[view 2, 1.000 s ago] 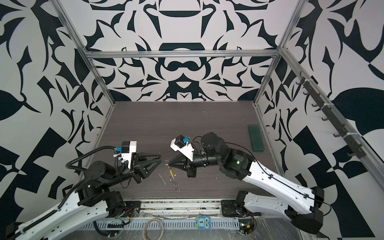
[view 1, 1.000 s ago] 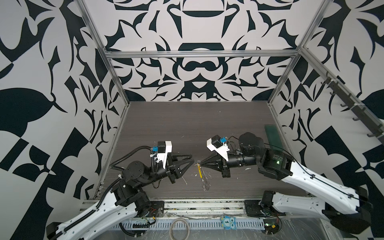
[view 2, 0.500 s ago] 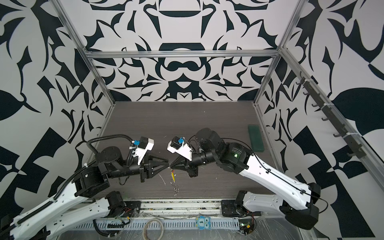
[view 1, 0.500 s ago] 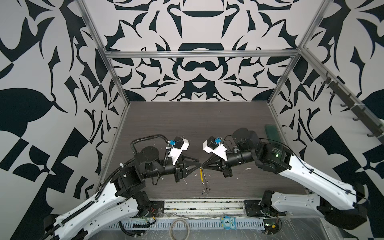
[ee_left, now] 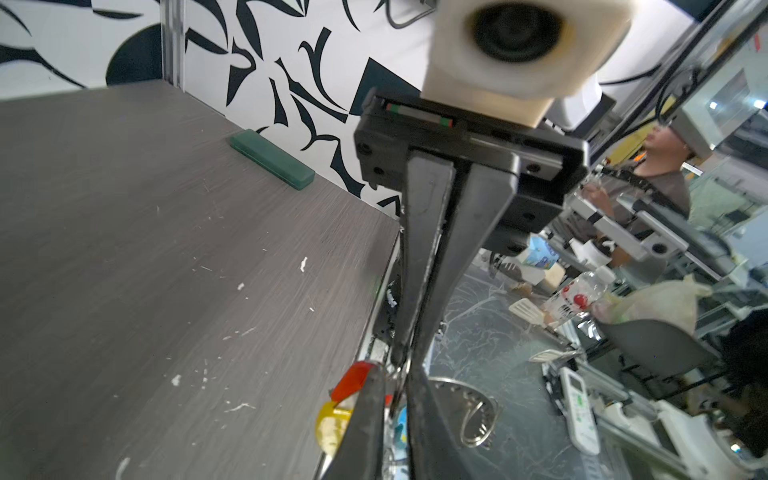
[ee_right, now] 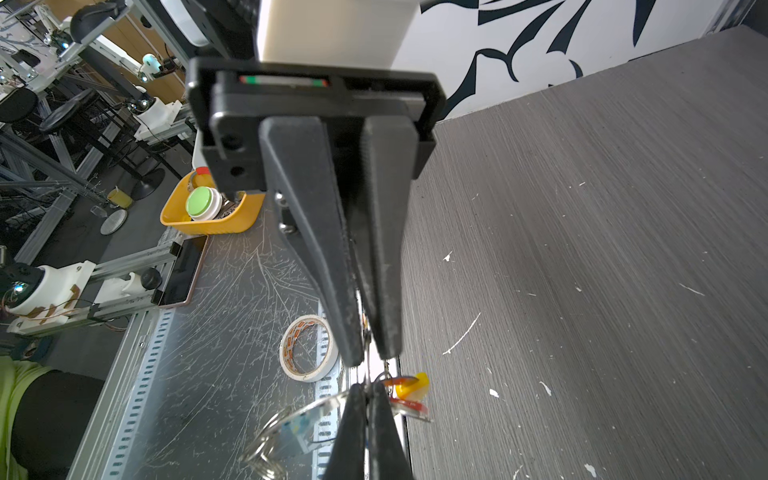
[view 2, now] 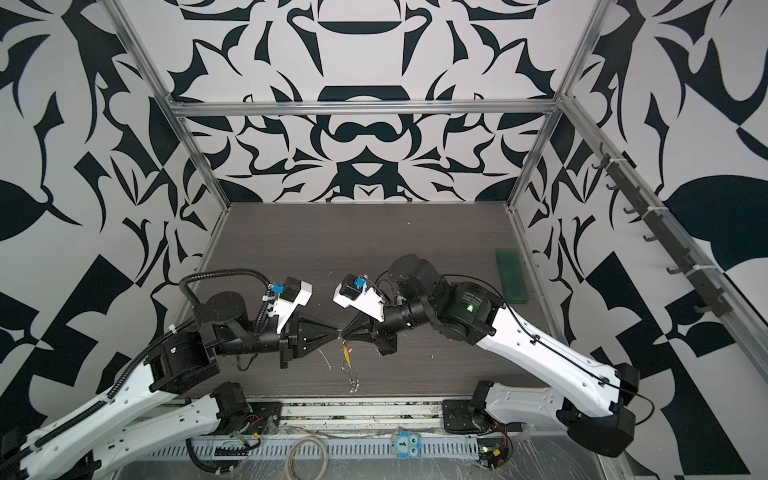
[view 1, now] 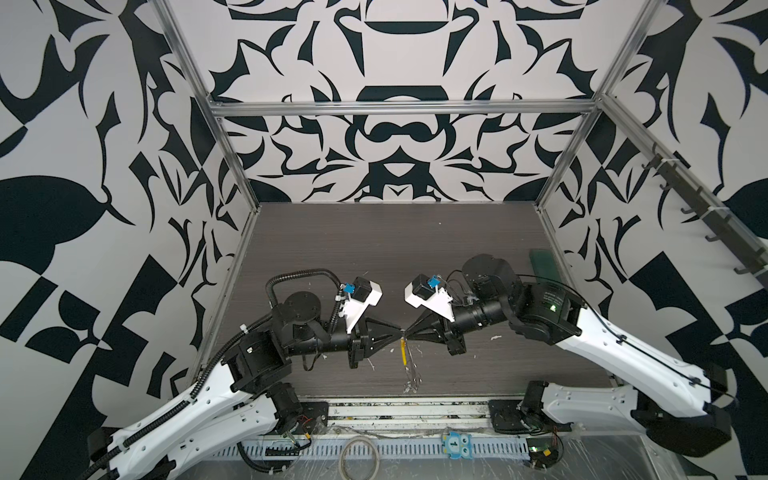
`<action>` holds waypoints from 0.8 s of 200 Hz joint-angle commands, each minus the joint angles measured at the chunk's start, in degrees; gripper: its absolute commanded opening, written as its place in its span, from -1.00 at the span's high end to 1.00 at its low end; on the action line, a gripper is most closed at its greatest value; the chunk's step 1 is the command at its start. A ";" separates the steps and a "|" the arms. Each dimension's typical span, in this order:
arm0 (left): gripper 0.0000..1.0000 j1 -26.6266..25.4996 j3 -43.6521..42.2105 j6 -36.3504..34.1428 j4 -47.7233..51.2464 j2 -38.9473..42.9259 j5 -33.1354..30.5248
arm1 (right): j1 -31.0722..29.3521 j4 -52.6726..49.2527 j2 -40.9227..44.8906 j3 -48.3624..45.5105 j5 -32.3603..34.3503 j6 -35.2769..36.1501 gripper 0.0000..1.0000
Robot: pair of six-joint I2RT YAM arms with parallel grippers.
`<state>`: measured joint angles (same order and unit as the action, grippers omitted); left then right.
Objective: Remove the keys from the keyring
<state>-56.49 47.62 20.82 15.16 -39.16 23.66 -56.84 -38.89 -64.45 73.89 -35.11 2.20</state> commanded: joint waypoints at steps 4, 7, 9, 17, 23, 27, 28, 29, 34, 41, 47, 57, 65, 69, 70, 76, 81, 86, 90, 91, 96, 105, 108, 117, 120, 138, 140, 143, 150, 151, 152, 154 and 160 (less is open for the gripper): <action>0.83 0.17 2.47 -0.78 0.11 -0.55 1.79 | 0.21 1.34 0.12 2.85 -1.45 0.88 1.00; 0.85 0.15 2.48 -0.78 0.12 -0.68 1.85 | 0.22 1.36 0.07 2.86 -1.37 0.82 1.00; 0.86 0.20 2.53 -0.78 0.13 -0.73 1.94 | 0.23 1.36 0.03 2.91 -1.34 0.80 1.00; 0.92 0.18 2.57 -0.78 0.07 -0.90 2.13 | 0.24 1.50 -0.10 2.99 -1.43 0.62 1.00; 0.97 0.16 2.57 -0.78 -0.17 -1.07 2.36 | 0.24 1.62 -0.24 3.03 -1.43 0.41 1.00; 1.00 0.17 2.49 -0.78 -0.36 -1.11 2.48 | 0.19 1.77 -0.28 3.06 -1.43 0.21 1.00; 1.00 0.16 2.49 -0.74 -0.46 -1.10 2.50 | 0.21 1.79 -0.35 3.08 -1.44 0.19 1.00; 1.00 0.16 2.44 -0.71 -0.52 -1.14 2.52 | 0.23 1.84 -0.38 3.09 -1.44 0.14 1.00; 1.00 0.17 2.27 -0.65 -1.01 -1.10 2.60 | 0.24 2.08 -0.50 3.10 -1.53 -0.18 1.00; 1.00 0.22 1.83 -0.44 -1.99 -1.11 2.43 | 0.24 2.95 -0.37 2.98 -1.41 -0.87 1.00; 1.00 0.15 1.35 -0.19 -2.83 -0.97 1.63 | 0.24 3.91 -0.21 2.73 -0.99 -1.52 1.00; 1.00 0.16 0.42 0.00 -4.48 -0.52 0.30 | 0.24 5.05 0.38 2.20 0.13 -2.24 0.94; 1.00 0.20 -0.61 0.22 -6.14 0.07 -0.57 | 0.23 6.36 0.98 1.69 0.79 -2.65 0.78; 1.00 0.20 -1.11 0.27 -7.06 0.53 -1.00 | 0.24 6.92 1.32 1.47 1.35 -2.99 0.68; 1.00 0.18 -1.25 0.27 -7.29 0.60 -1.08 | 0.24 7.04 1.37 1.41 1.53 -3.08 0.66; 1.00 0.15 -2.06 0.43 -8.59 1.27 -1.82 | 0.23 7.87 1.87 1.06 2.20 -3.34 0.53; 1.00 0.20 -2.66 0.58 -9.83 1.88 -2.45 | 0.24 8.59 2.39 0.65 2.59 -3.60 0.45; 1.00 0.21 -3.43 0.69 -10.98 2.55 -3.11 | 0.22 9.32 2.98 0.26 3.10 -3.86 0.39; 1.00 0.18 -3.94 0.71 -11.86 3.11 -3.60 | 0.24 9.82 3.46 -0.13 3.62 -3.99 0.34; 1.00 0.17 -4.07 0.71 -12.06 3.29 -3.70 | 0.24 9.99 3.59 -0.18 3.77 -4.06 0.33; 1.00 0.17 -4.65 0.71 -13.04 3.89 -4.21 | 0.24 10.71 4.42 -0.82 4.44 -4.33 0.30; 1.00 0.15 -5.76 0.69 -15.06 5.12 -4.95 | 0.24 12.49 6.05 -2.34 6.19 -4.80 0.25; 1.00 0.15 -6.11 0.65 -15.62 5.54 -5.17 | 0.23 13.24 6.68 -3.01 6.77 -5.02 0.24; 1.00 0.17 -7.24 0.71 -17.92 6.61 -5.87 | 0.23 16.36 8.73 -5.23 8.63 -5.84 0.19; 1.00 0.17 -7.71 0.79 -18.71 6.90 -6.13 | 0.19 17.57 9.32 -6.18 9.17 -6.04 0.18; 1.00 0.16 -10.00 1.19 -23.65 8.34 -6.77 | 0.18 25.65 13.21 -12.11 10.92 -8.42 0.10; 1.00 0.15 -10.28 1.23 -24.16 8.49 -6.80 | 0.16 26.46 13.49 -12.70 10.94 -8.72 0.09; 1.00 0.17 -10.58 1.24 -24.98 8.64 -6.79 | 0.15 27.77 13.88 -13.53 10.99 -9.09 0.08; 1.00 0.16 -11.23 1.33 -26.57 8.88 -6.71 | 0.15 30.23 14.51 -15.16 10.92 -9.75 0.06; 1.00 0.16 -11.32 1.37 -26.75 8.90 -6.71 | 0.15 30.47 14.56 -15.39 10.89 -9.84 0.06; 1.00 0.15 -11.41 1.40 -26.93 8.91 -6.70 | 0.15 30.73 14.63 -15.55 10.83 -9.89 0.06; 1.00 0.15 -11.54 1.41 -27.33 8.90 -6.63 | 0.15 31.14 14.68 -15.88 10.85 -9.92 0.05; 1.00 0.15 -11.89 1.48 -28.30 8.81 -6.30 | 0.19 32.15 14.79 -16.66 11.02 -10.18 0.05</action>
<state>-56.47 37.21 21.52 -2.90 -31.29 18.15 -56.38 -18.98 -50.87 60.55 -26.61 -4.89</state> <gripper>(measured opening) 0.046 0.469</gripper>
